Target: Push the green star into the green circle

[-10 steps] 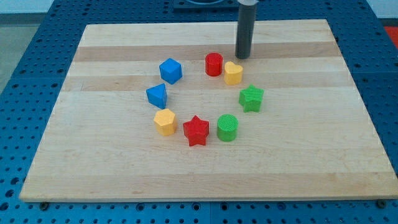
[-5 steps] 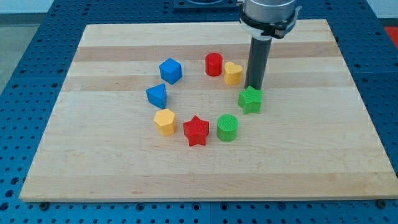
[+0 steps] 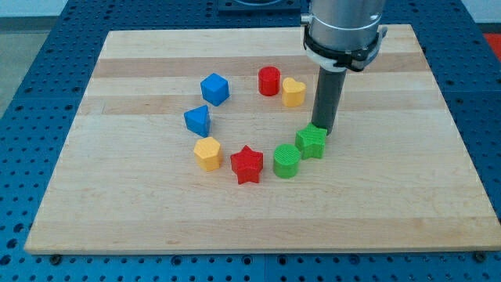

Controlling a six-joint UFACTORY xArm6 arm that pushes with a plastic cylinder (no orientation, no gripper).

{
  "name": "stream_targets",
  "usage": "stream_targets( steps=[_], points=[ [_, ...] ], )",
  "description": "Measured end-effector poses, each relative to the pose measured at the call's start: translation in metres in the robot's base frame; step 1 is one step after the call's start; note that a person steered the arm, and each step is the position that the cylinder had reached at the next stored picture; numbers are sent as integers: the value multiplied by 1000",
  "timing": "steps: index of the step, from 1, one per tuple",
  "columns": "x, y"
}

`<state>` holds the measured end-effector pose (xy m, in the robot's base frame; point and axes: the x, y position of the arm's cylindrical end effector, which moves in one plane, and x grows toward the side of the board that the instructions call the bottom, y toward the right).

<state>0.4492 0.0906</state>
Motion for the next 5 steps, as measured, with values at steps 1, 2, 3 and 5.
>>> stream_targets(
  steps=[1, 2, 3, 5],
  points=[
    [7, 0],
    [10, 0],
    [12, 0],
    [13, -1]
  ],
)
